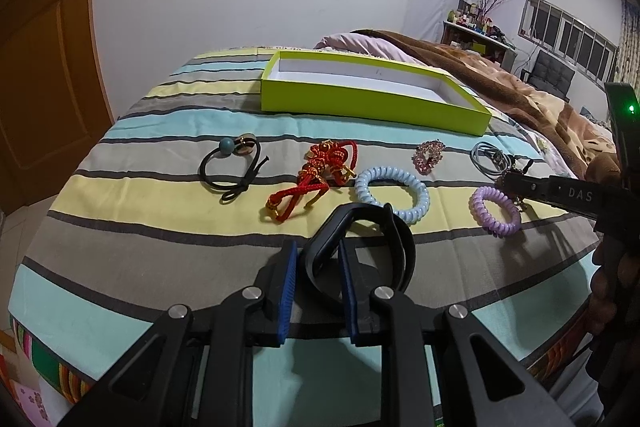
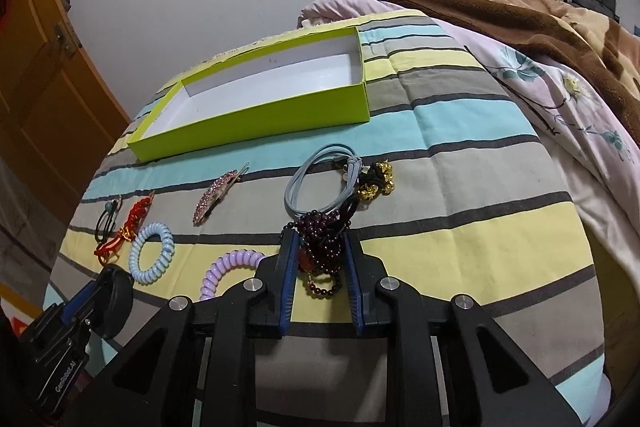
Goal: Organize jewelry
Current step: 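Lift and carry the black band and bead bracelet over the lime-green box with both tools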
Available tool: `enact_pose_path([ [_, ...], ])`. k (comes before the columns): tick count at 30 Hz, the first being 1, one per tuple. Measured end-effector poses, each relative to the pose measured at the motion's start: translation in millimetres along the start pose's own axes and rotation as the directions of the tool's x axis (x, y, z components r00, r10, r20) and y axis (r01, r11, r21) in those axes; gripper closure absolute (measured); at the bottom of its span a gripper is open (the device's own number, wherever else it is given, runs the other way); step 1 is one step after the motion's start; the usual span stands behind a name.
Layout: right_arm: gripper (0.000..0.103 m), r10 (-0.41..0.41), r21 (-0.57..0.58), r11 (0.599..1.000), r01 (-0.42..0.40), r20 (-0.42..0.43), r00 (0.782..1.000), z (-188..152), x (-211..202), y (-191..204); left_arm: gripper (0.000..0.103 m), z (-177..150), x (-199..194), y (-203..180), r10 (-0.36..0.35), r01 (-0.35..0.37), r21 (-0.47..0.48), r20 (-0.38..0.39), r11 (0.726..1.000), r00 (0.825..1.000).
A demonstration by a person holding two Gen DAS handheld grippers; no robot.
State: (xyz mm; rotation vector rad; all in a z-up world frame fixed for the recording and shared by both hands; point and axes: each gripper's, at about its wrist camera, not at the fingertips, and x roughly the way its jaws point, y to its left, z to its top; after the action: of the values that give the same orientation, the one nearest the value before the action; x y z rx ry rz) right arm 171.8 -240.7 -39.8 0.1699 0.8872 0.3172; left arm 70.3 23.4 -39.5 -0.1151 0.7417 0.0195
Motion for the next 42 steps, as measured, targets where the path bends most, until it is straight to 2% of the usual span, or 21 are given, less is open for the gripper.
enact_pose_path([
  [9,0.082,0.013,-0.011,1.000,-0.013,0.032,0.999,-6.6,-17.5,-1.1,0.088,2.0,-13.8,-3.1,-0.014,0.014,0.005,0.023,1.000,1.000],
  [20,0.082,0.051,-0.046,0.998,-0.047,0.087,0.995,-2.2,-44.1,8.4,0.088,16.8,-27.0,-7.5,-0.029,0.029,0.013,0.047,0.999,0.998],
  [25,0.082,0.065,-0.077,0.995,-0.057,0.104,0.992,10.0,-45.6,15.2,0.088,38.2,-21.7,-8.3,-0.034,0.033,0.023,0.053,0.999,0.998],
  [33,0.082,0.081,-0.136,0.989,-0.062,0.134,0.988,54.6,-32.7,28.0,0.088,89.3,-5.7,-9.5,-0.044,0.040,0.046,0.092,0.998,0.995],
  [42,0.082,0.058,-0.173,0.984,-0.035,0.133,0.989,105.4,4.0,27.8,0.088,147.5,41.6,-5.4,-0.024,0.018,0.059,0.110,0.998,0.994],
])
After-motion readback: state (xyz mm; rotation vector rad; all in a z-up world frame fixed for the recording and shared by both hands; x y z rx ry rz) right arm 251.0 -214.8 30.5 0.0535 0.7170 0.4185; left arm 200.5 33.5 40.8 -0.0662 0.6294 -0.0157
